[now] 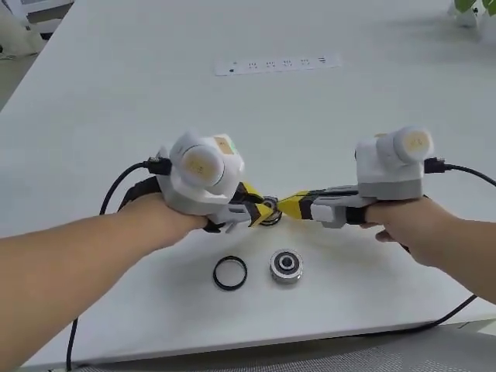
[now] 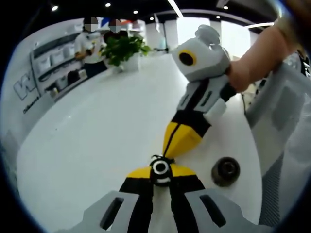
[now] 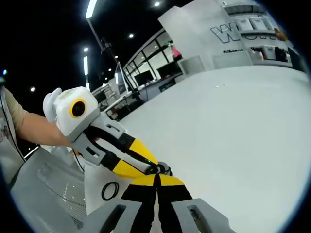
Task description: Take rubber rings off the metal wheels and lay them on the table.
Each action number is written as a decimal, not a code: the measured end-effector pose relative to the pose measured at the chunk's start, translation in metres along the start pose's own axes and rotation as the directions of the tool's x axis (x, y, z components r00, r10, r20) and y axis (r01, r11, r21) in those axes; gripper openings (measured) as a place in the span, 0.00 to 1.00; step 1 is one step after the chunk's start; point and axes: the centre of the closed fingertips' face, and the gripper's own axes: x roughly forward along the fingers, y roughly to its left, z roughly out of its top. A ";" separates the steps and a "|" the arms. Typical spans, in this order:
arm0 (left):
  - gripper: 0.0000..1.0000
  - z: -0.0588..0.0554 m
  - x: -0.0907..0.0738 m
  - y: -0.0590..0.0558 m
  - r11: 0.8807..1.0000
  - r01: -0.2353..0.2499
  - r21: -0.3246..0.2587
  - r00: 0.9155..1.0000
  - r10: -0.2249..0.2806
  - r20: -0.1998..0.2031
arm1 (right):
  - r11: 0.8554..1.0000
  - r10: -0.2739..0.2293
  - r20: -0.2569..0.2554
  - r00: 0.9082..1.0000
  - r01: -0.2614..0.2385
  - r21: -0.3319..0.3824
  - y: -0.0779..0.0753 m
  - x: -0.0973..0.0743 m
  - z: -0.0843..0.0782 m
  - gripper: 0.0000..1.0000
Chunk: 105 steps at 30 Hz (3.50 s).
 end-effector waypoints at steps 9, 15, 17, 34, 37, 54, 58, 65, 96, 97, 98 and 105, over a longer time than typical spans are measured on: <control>0.12 0.000 -0.001 -0.002 1.000 -0.002 0.000 1.000 0.002 0.005 | 1.000 0.029 -0.003 1.000 -0.029 -0.006 0.005 0.002 -0.001 0.00; 0.12 0.000 -0.001 -0.003 1.000 0.000 0.010 1.000 0.000 0.007 | 0.999 0.038 0.002 0.999 -0.038 -0.002 0.007 0.000 -0.001 0.00; 0.12 0.001 -0.001 -0.003 1.000 -0.001 0.007 1.000 0.001 0.012 | 0.999 0.050 0.008 0.999 -0.050 0.001 0.010 0.000 0.000 0.00; 0.12 0.000 -0.001 -0.003 1.000 -0.009 -0.010 1.000 0.009 0.028 | 0.994 0.105 0.006 0.994 -0.105 0.004 0.020 -0.002 0.000 0.00; 0.12 0.000 -0.001 -0.003 1.000 -0.012 -0.013 0.999 0.012 0.030 | 0.996 0.092 0.002 0.996 -0.092 0.002 0.018 -0.002 0.000 0.00; 0.13 0.001 -0.001 -0.002 1.000 -0.008 -0.021 1.000 0.008 0.022 | 0.996 0.010 -0.020 1.000 -0.012 -0.084 0.006 0.000 0.002 0.00; 0.15 0.002 -0.002 -0.002 0.999 -0.008 -0.036 1.000 0.009 0.024 | 0.997 0.004 -0.013 1.000 -0.005 -0.082 0.006 -0.002 0.003 0.00; 0.20 0.010 -0.008 -0.008 0.999 0.010 -0.043 0.999 -0.008 0.053 | 0.997 0.004 -0.005 1.000 -0.004 -0.083 0.007 -0.003 0.006 0.00; 0.43 0.027 -0.059 -0.016 0.999 0.032 -0.043 0.986 -0.024 0.167 | 0.998 0.039 0.030 0.999 -0.037 -0.058 0.022 -0.011 0.020 0.00; 0.43 0.027 -0.061 -0.017 0.999 0.032 -0.043 0.985 -0.024 0.168 | 0.998 0.040 0.031 0.999 -0.038 -0.058 0.023 -0.011 0.020 0.00; 0.44 0.027 -0.062 -0.018 0.999 0.033 -0.043 0.985 -0.025 0.169 | 0.997 0.041 0.031 0.999 -0.040 -0.059 0.024 -0.012 0.020 0.00; 0.50 0.027 -0.074 -0.023 0.998 0.047 -0.039 0.982 -0.039 0.185 | 0.997 0.056 0.036 0.998 -0.054 -0.062 0.032 -0.013 0.023 0.00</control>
